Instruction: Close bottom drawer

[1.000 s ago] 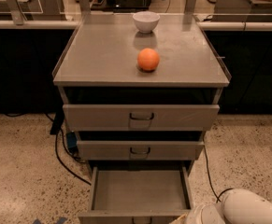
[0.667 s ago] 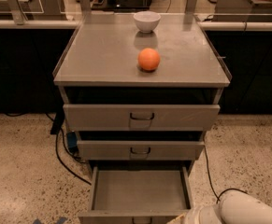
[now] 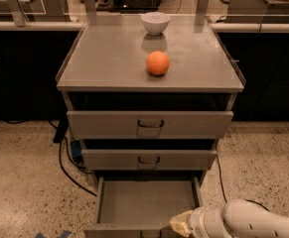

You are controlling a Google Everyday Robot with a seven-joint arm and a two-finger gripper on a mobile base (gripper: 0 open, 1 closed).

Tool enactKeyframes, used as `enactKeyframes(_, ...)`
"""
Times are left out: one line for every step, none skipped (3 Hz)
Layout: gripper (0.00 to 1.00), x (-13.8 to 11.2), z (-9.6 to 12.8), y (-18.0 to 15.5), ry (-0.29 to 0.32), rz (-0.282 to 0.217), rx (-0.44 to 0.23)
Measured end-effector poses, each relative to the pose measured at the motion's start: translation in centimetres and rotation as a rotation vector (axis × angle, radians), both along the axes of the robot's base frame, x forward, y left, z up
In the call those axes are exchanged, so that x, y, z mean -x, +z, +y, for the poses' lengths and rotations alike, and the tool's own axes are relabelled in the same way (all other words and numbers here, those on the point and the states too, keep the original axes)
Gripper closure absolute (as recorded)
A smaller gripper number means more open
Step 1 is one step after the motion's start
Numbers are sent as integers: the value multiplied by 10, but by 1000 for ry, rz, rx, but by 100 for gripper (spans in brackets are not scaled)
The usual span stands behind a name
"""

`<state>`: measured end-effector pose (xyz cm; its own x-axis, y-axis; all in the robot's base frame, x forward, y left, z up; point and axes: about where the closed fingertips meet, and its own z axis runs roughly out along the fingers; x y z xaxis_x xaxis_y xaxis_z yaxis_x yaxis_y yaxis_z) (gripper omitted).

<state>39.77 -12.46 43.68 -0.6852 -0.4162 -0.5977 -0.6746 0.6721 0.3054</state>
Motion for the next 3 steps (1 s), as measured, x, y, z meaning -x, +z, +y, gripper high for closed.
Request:
enactKeyframes(100,0,0,0,0,0,0)
enactKeyframes(100,-3,4,-21,-11,36,-14)
enactKeyframes(100,-4,17,-62,-33,112,-60)
